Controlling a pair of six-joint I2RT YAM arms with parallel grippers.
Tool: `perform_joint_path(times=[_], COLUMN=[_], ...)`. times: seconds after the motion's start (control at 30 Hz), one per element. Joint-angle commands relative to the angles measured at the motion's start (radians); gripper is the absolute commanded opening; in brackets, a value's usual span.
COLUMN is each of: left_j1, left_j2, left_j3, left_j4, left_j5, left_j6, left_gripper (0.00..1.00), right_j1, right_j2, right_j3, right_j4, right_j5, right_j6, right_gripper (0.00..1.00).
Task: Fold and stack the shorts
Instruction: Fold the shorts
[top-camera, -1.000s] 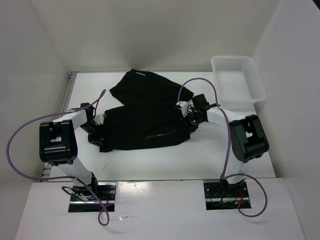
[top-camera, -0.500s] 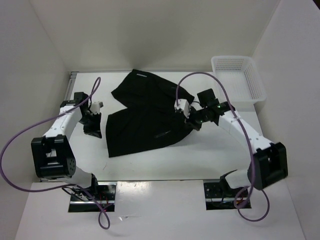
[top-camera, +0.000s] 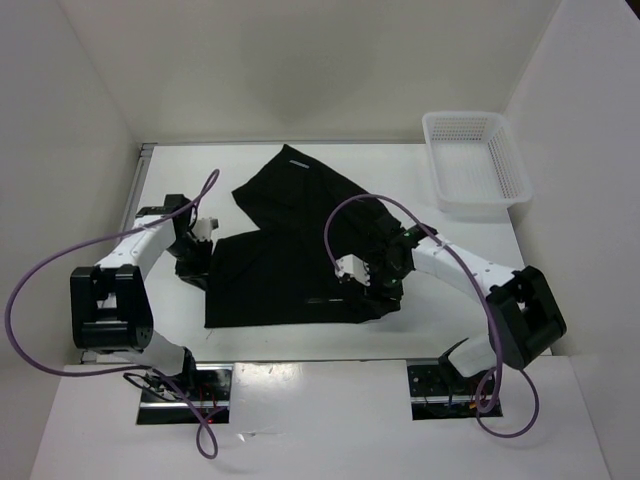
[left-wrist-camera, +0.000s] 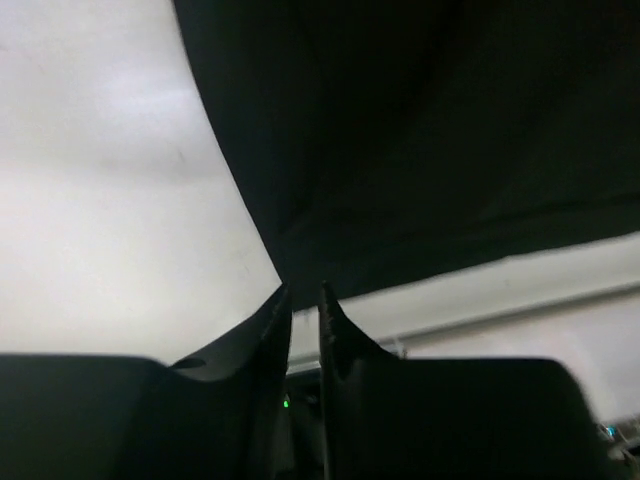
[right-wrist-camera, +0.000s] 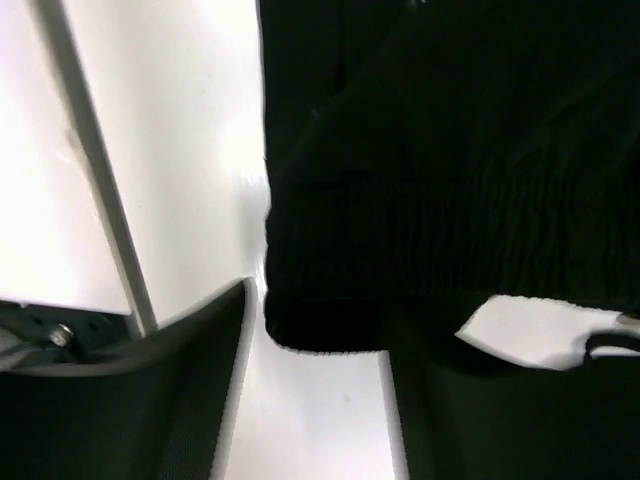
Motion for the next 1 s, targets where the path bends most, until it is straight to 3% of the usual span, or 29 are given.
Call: perform_joint_path(times=[0.0, 0.07, 0.17, 0.33, 0.47, 0.57, 0.7, 0.77, 0.9, 0.97], left_j1=[-0.001, 0.008, 0.009, 0.027, 0.027, 0.002, -0.007, -0.007, -0.007, -0.007], left_j2=[0.034, 0.070, 0.125, 0.312, 0.376, 0.394, 0.463, 0.486, 0.517, 0.526], left_j3=[0.044, 0.078, 0.148, 0.308, 0.321, 0.282, 0.273, 0.291, 0.317, 0.317], left_j4=[0.171, 0.262, 0.381, 0.385, 0.371, 0.403, 0.438, 0.449, 0.449, 0.449], left_j5=[-0.046, -0.046, -0.060, 0.031, 0.125, 0.125, 0.125, 0.125, 0.145, 0.154], left_j6=[0.004, 0.004, 0.004, 0.004, 0.004, 0.004, 0.004, 0.004, 0.004, 0.004], left_gripper=[0.26, 0.33, 0.42, 0.50, 0.53, 0.54, 0.55, 0.54, 0.37, 0.15], right_j1=[-0.005, -0.005, -0.058, -0.120, -0.106, -0.087, 0.078, 0.129, 0.157, 0.166], right_j2=[0.025, 0.036, 0.013, -0.054, -0.076, -0.047, 0.008, 0.039, 0.105, 0.105], right_j3=[0.022, 0.036, 0.110, 0.237, 0.249, 0.249, 0.206, 0.165, 0.058, 0.018], right_j4=[-0.058, -0.058, -0.026, 0.127, 0.207, 0.221, 0.279, 0.299, 0.322, 0.309], right_j5=[0.138, 0.205, 0.244, 0.253, 0.244, 0.230, 0.192, 0.180, 0.147, 0.161], right_j6=[-0.082, -0.093, -0.073, -0.008, 0.026, 0.045, 0.091, 0.100, 0.085, 0.040], right_gripper=[0.67, 0.79, 0.82, 0.78, 0.74, 0.65, 0.33, 0.25, 0.06, 0.00])
